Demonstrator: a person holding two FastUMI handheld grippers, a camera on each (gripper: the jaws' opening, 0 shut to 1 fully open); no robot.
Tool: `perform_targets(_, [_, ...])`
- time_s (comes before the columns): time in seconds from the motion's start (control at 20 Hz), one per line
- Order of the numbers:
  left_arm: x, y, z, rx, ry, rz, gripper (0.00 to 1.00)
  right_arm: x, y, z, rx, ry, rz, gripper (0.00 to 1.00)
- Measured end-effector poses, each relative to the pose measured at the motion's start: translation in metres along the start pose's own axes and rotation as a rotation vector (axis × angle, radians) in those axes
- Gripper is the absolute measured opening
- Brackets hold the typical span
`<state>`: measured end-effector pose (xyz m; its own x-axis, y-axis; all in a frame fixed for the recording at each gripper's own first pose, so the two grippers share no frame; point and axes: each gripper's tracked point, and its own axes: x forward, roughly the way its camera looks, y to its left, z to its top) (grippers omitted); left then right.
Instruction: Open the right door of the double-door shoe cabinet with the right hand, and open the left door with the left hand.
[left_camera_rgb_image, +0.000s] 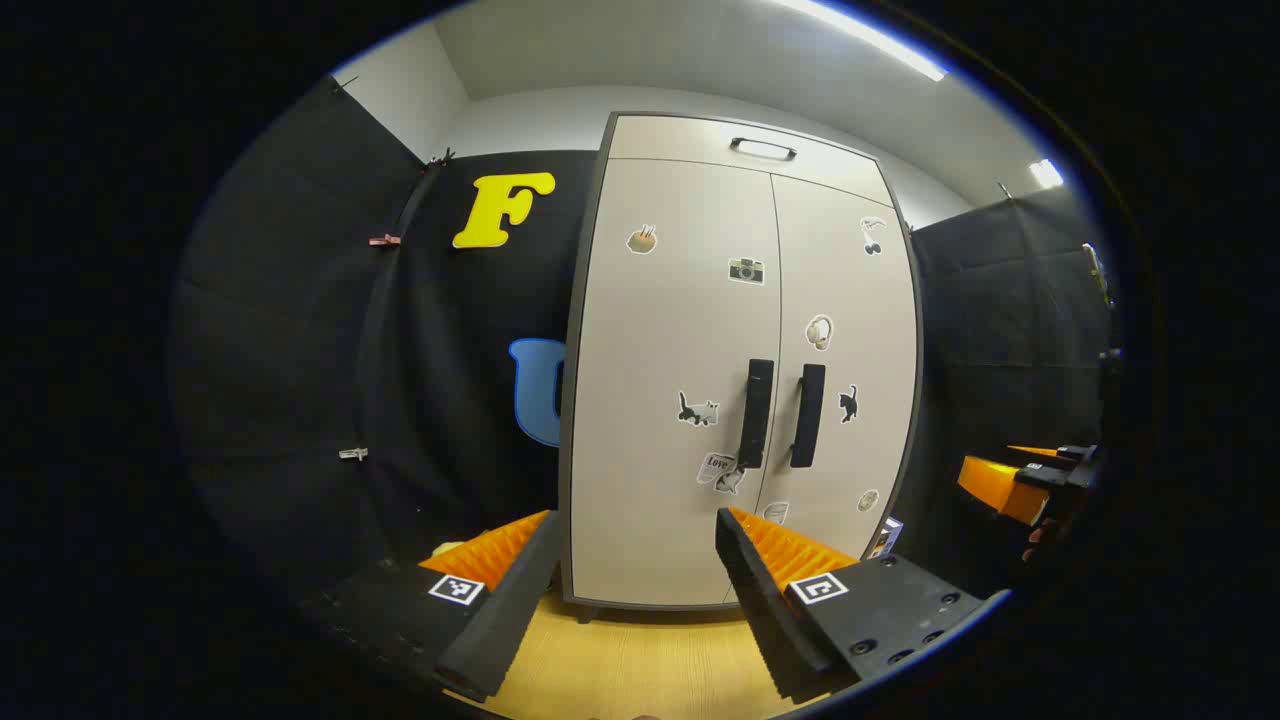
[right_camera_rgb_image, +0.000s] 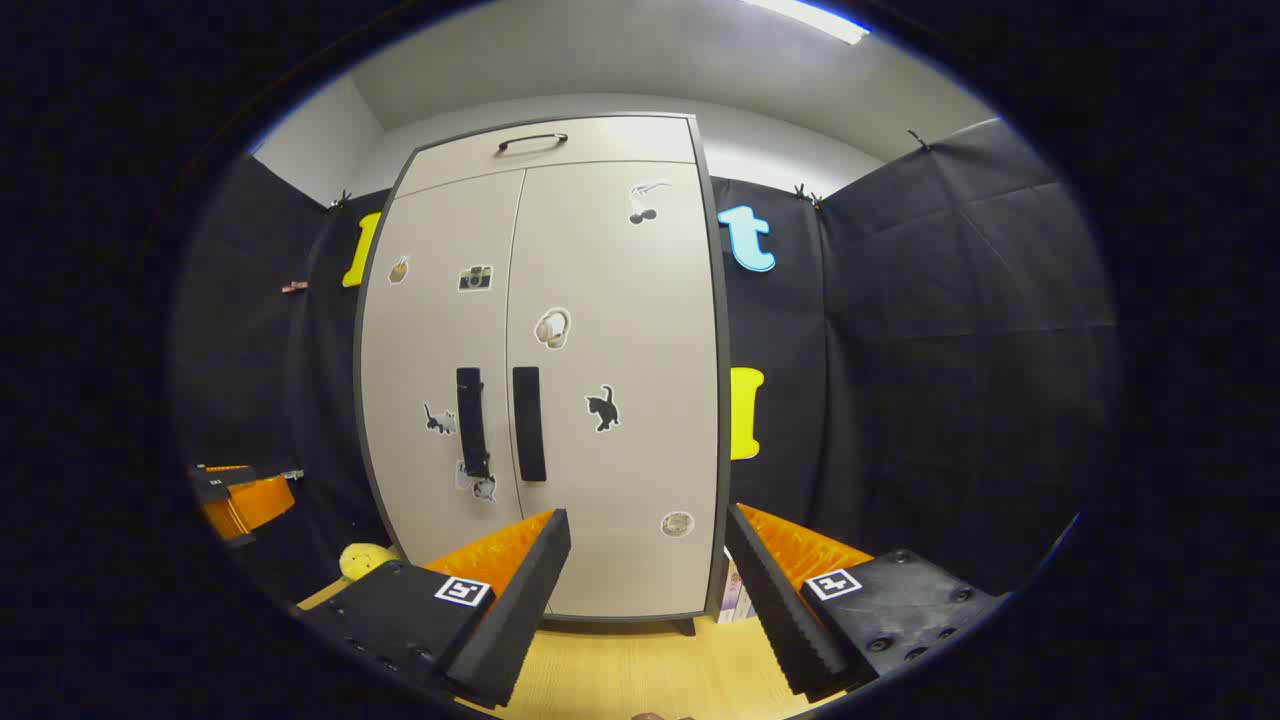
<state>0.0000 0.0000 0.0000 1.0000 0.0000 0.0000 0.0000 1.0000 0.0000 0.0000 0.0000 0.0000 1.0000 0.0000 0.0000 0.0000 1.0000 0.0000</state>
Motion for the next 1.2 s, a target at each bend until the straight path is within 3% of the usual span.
perform_targets(0.2, [0.005, -0.013, -0.006, -0.006, 0.027, -0.06, 0.95, 0.0, 0.002, 0.0, 0.02, 0.004, -0.005, 0.99])
perform_targets(0.9, [0.008, -0.013, -0.018, 0.029, 0.045, -0.07, 0.95, 0.004, 0.007, -0.005, 0.001, 0.028, -0.009, 0.99])
perform_targets(1.2, [0.01, -0.005, -0.024, 0.03, 0.062, -0.064, 0.95, 0.025, 0.031, 0.01, 0.01, 0.021, 0.009, 0.98])
